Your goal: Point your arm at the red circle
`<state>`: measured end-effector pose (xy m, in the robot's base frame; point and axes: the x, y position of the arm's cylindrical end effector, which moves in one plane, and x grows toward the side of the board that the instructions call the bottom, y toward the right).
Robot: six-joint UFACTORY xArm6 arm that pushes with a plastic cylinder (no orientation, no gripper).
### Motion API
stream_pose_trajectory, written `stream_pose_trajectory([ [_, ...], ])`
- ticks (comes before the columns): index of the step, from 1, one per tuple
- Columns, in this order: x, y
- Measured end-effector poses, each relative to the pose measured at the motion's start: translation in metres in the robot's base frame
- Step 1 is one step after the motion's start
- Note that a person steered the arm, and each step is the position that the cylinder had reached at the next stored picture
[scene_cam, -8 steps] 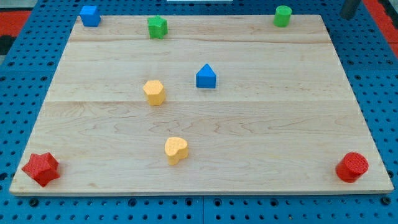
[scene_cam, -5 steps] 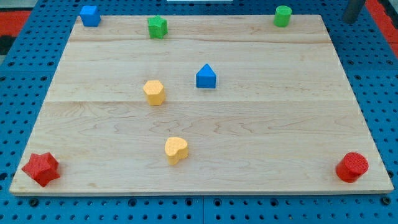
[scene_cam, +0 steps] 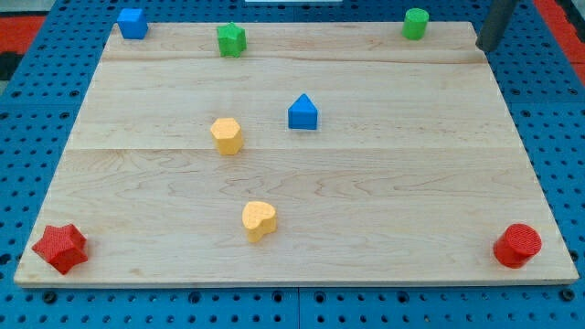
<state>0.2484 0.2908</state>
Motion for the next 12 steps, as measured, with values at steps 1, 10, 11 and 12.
stream_pose_trajectory([
  [1,0.001,0.0],
  [10,0.185,0.024],
  [11,0.22,0.023],
  [12,0.251,0.023],
])
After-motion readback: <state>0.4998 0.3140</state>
